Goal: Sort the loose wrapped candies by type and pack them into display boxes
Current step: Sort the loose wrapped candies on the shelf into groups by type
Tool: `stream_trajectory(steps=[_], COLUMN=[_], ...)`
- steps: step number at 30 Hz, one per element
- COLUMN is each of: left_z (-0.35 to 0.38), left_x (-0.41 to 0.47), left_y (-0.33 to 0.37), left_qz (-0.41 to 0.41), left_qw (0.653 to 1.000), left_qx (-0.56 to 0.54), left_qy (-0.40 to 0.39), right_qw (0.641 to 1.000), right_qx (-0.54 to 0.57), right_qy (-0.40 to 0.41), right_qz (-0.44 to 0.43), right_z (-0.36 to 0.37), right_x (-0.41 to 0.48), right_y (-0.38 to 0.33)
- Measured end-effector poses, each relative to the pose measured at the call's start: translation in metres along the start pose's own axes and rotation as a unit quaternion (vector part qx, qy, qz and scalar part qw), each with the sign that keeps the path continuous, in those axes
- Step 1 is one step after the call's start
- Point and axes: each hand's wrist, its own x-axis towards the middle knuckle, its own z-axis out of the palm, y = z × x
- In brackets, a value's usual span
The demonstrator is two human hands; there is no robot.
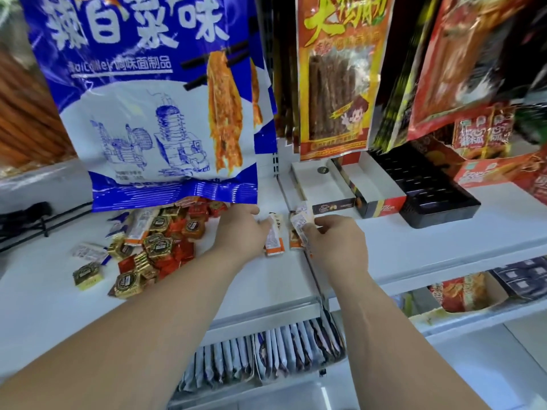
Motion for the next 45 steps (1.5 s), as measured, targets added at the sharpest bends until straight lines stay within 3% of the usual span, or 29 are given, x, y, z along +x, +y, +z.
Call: stream_trajectory(steps=[5, 9, 13, 16, 20, 24, 27, 30, 34, 39, 45], left_z=[-0.003, -0.007, -0.039, -0.082, -0.149, -0.201, -0.208, -0.197, -0.187, -0.185, -0.175], left_x=[-0.017, -0.032, -0.047, -0.061, -0.075, -0.071, -0.055, -0.030, -0.003, 0.015, 0.023], left_y=[-0.006, -0.007, -0.021, -0.040, -0.077, -0.121, -0.150, -0.153, -0.155, -0.158, -0.155], left_qz=[0.037, 0.018, 0.036, 0.055, 0.053, 0.007, -0.018, 0.024, 0.109, 0.075, 0.059], left_qw=[0.998, 0.999, 0.998, 0.998, 0.996, 0.996, 0.993, 0.991, 0.979, 0.982, 0.971], left_qx=[0.058, -0.021, -0.031, -0.009, 0.000, 0.027, 0.051, 0.032, 0.093, 0.128, 0.214], left_qy=[-0.002, -0.023, -0.031, 0.001, 0.069, 0.085, 0.106, 0.130, 0.148, 0.117, 0.088], right_qw=[0.998, 0.997, 0.992, 0.986, 0.979, 0.973, 0.972, 0.976, 0.987, 0.985, 0.993], right_qx=[-0.058, -0.064, -0.107, -0.091, -0.012, -0.019, -0.011, -0.025, -0.066, -0.129, -0.111], right_qy=[-0.004, 0.003, 0.031, 0.050, -0.030, -0.131, -0.158, -0.144, -0.082, -0.063, -0.040], right_qz=[-0.019, -0.034, -0.059, -0.128, -0.199, -0.187, -0.176, -0.160, -0.124, -0.095, -0.031], right_z=[0.008, 0.013, 0.015, 0.022, 0.048, 0.080, 0.099, 0.113, 0.128, 0.149, 0.176], right_x=[-0.002, -0.004, -0.009, -0.021, -0.052, -0.073, -0.080, -0.074, -0.048, -0.021, -0.006], right_y=[-0.003, -0.008, -0.021, -0.050, -0.086, -0.101, -0.114, -0.127, -0.141, -0.162, -0.173])
